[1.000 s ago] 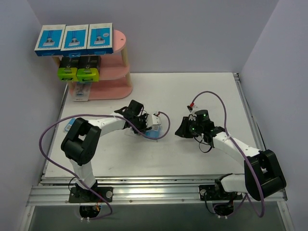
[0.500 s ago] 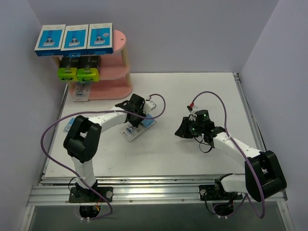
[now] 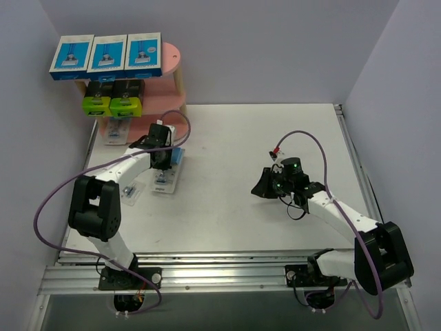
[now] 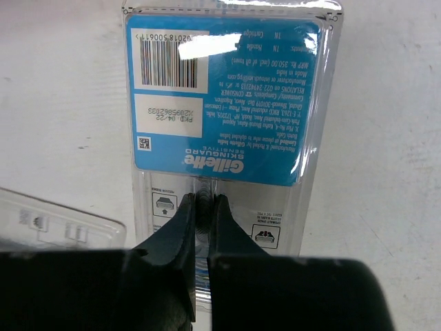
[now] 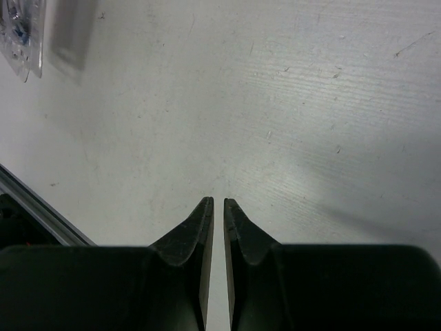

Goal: Place and organize the shaving razors onto the shelf

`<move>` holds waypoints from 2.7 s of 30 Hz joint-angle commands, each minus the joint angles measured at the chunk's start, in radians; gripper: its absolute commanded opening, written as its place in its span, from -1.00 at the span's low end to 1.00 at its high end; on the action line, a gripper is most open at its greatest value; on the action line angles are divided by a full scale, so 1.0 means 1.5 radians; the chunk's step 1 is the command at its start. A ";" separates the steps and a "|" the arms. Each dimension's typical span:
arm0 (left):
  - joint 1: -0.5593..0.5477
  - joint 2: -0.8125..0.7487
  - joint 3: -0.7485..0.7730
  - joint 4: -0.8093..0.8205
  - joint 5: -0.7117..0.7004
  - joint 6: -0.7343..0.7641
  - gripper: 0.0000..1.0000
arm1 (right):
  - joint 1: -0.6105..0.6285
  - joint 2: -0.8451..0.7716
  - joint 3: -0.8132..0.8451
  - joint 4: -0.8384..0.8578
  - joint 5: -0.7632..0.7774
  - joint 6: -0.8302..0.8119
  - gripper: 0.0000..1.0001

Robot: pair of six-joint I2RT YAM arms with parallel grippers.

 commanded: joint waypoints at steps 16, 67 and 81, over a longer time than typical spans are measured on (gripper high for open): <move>0.121 -0.070 -0.016 0.177 -0.170 0.030 -0.81 | -0.005 -0.027 0.015 -0.020 0.003 -0.003 -0.85; 0.134 -0.183 -0.146 0.360 -0.139 0.013 0.89 | 0.038 0.028 0.041 0.024 0.040 0.030 -0.85; 0.135 -0.225 -0.251 0.292 -0.065 -0.067 0.86 | 0.081 0.000 -0.004 0.056 0.056 0.052 -0.85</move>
